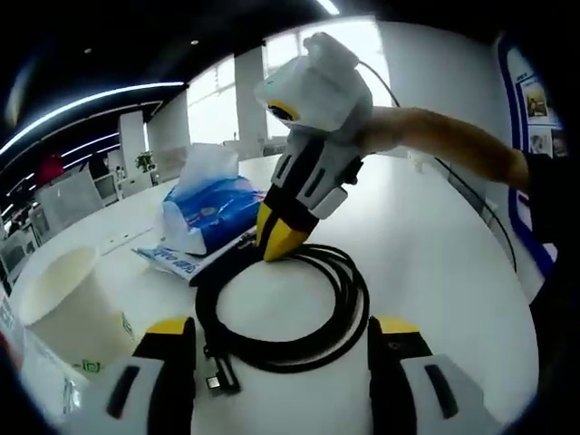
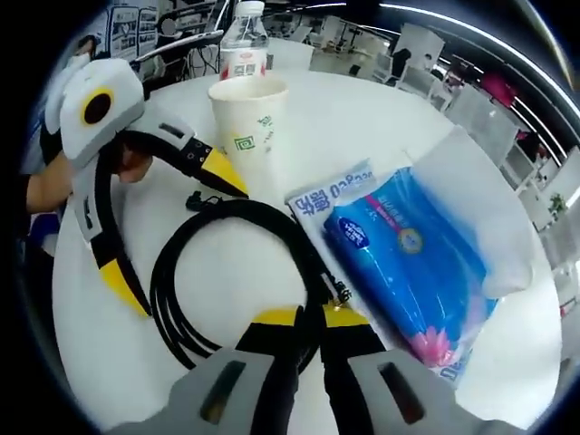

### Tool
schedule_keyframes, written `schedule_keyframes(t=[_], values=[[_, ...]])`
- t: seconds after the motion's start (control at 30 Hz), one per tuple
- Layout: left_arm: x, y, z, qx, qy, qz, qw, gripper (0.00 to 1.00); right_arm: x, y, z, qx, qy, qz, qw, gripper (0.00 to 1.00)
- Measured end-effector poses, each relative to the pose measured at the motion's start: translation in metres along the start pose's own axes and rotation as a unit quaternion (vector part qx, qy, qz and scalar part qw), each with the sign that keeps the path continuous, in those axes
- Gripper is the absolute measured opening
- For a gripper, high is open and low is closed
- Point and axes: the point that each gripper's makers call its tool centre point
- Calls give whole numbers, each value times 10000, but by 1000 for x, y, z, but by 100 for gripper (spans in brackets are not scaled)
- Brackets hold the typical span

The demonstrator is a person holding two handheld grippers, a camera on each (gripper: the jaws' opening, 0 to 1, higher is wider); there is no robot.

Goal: Arrange the tabletop items into an orderly group along one side of the table until the central work area is clear of visible clutter.

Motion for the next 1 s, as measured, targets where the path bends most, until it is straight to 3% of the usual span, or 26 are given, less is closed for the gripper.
schedule_keyframes(t=[0.3,0.5,0.67,0.73,0.8,0.83,1.0], values=[[0,0,4,22,-34,11,10000,75,1,-1,1,-86,22,-28,10000,3],[1,2,2,73,-38,54,10000,71,0,1,4,-65,-313,23,9995,2],[3,3,2,70,-6,92,9999,69,0,4,4,-122,-267,58,9996,1],[7,8,-3,187,47,187,9996,63,0,6,5,-111,-286,64,9995,1],[9,9,1,37,35,199,9998,62,1,8,7,-88,-325,91,9994,1],[5,9,-1,15,-91,49,9999,60,2,10,9,-118,-319,124,9993,1],[5,10,-4,53,-35,104,9999,60,1,8,8,-139,-339,91,9993,0]])
Point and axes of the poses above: the point that each gripper's makers call its tool centre point, and the gripper's own axes: y roughly backward along the fingers, z roughly to its right, x roughly out of its top, and after that the axes turned 11 degrees about -x, right-handed
